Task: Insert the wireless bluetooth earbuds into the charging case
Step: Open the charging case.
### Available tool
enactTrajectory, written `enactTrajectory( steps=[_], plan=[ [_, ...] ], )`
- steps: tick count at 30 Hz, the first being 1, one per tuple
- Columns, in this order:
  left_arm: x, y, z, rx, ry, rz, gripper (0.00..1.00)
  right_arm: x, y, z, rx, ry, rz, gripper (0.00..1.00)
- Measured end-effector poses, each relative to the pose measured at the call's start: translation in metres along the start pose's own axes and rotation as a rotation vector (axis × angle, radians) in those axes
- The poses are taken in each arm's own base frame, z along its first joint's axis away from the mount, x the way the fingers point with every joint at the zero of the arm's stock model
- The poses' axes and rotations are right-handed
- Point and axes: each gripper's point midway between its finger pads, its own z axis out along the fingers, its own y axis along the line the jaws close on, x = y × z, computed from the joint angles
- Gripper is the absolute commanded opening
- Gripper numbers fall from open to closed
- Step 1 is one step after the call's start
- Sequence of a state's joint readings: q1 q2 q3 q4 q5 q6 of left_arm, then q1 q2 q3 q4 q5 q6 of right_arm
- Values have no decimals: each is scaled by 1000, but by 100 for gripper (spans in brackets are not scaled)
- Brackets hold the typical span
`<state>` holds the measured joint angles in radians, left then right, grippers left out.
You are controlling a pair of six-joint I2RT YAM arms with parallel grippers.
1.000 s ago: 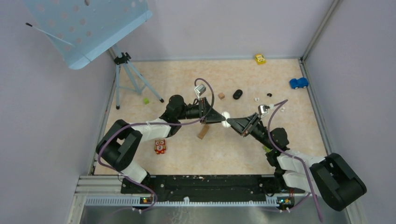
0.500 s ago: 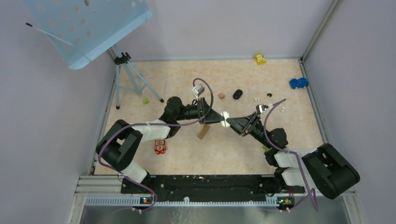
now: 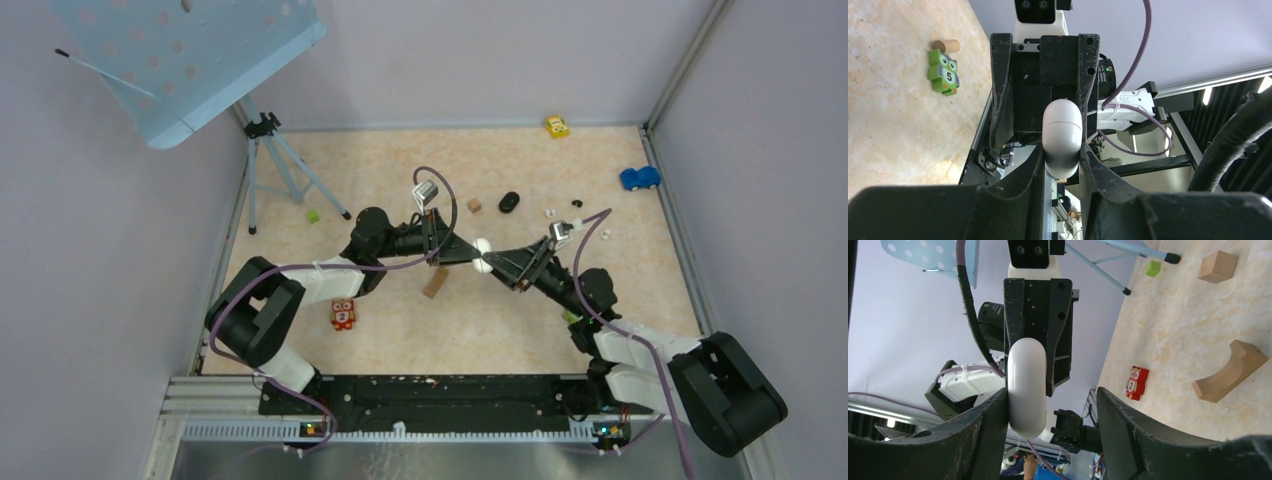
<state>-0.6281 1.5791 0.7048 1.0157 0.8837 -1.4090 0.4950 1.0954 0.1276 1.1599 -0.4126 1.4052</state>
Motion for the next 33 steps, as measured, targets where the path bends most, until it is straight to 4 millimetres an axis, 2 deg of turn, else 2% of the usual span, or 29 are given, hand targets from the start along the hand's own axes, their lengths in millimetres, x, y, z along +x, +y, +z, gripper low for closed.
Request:
enactTrajectory(
  steps=[21, 33],
  plan=[
    [0, -4, -2, 3, -5, 8, 0, -4, 0, -2, 31, -19, -44, 61],
    [0, -4, -4, -12, -9, 10, 0, -12, -6, -6, 47, -52, -38, 61]
  ],
)
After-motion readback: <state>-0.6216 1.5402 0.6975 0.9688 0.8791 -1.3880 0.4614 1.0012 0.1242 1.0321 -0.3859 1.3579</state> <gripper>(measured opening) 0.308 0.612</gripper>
